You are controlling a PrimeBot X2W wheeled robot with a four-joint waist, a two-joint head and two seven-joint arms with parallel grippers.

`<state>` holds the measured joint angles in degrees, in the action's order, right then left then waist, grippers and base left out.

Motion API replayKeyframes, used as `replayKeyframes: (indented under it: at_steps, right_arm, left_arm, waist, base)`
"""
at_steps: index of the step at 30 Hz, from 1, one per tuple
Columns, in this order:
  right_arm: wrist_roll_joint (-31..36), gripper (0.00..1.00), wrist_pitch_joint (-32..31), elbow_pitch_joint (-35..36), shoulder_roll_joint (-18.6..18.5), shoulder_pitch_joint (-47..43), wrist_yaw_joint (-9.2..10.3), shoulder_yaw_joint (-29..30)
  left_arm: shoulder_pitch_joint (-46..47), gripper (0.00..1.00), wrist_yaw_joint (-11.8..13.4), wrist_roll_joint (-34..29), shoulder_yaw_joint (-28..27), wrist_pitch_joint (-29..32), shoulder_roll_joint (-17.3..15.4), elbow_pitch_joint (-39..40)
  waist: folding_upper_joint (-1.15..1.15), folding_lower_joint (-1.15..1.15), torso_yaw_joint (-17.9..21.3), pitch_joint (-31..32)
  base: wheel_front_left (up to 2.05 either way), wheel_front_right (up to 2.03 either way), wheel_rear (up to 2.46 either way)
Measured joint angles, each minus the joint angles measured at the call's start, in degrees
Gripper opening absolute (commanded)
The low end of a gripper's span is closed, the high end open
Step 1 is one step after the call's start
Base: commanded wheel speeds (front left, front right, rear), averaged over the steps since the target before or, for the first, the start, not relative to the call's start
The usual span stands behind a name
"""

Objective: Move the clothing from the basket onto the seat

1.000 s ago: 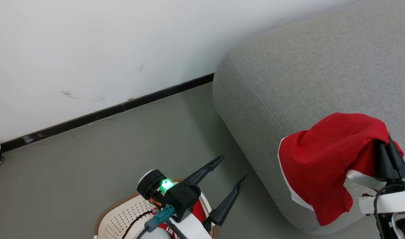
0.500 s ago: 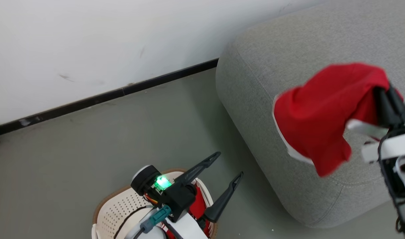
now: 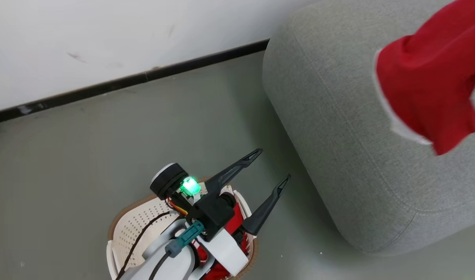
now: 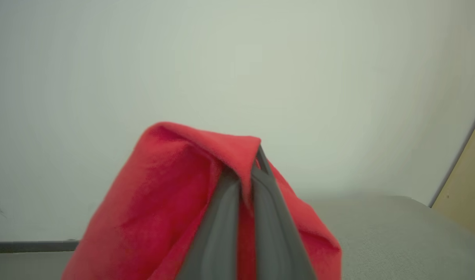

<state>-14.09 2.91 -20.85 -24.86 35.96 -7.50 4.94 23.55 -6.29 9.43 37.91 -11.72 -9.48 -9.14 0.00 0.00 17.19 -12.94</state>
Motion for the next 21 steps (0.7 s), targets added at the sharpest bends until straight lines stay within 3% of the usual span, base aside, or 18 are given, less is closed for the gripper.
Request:
replayKeyframes:
  at_steps: [12, 21]
  right_arm:
    - [0.4, 0.00, -1.2, -7.6, -3.8, 6.6, 0.00, 4.9]
    - [3.1, 0.00, -0.3, -14.2, -5.3, 10.4, -0.01, 14.8]
  left_arm:
    - [3.4, 1.00, 0.0, -1.9, 1.1, 2.2, -0.8, 3.5]
    - [6.4, 1.00, -0.1, -3.3, 1.5, 3.2, -1.2, 6.2]
  waist:
    - [0.00, 0.00, -1.3, -5.9]
    - [0.00, 0.00, -2.0, -10.3]
  base:
    - [0.00, 0.00, 0.00]
    - [0.00, 0.00, 0.00]
